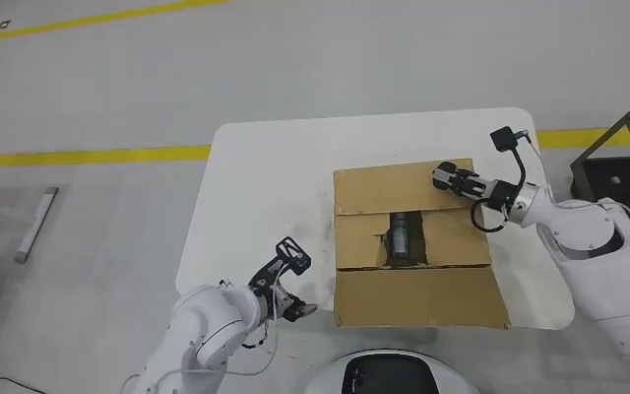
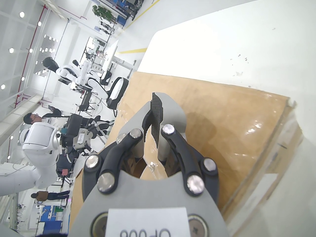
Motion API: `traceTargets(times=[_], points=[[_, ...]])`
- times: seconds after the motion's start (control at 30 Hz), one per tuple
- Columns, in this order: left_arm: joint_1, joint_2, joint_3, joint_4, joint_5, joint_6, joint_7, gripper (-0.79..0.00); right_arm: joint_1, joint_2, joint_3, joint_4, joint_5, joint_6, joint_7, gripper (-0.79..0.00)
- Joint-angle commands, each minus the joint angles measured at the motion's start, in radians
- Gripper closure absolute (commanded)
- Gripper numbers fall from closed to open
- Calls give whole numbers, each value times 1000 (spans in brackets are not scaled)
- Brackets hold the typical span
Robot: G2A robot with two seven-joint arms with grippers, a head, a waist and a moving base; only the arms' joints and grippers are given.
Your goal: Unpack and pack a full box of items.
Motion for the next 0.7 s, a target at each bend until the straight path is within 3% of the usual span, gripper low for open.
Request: traceTargets(times=[0.0,0.17,0.67], points=[[-15,-2,15,-4,-23,-12,8,-785,1,0,-3,1,0,2,-3,0],[-62,-6,55,-15,-48,-18,24,-785,3,0,-8,0,2,5,-5,0],[-227,-34,118,55,-40,136,187,-785,4,5,38,-23,23,32,-71,0]])
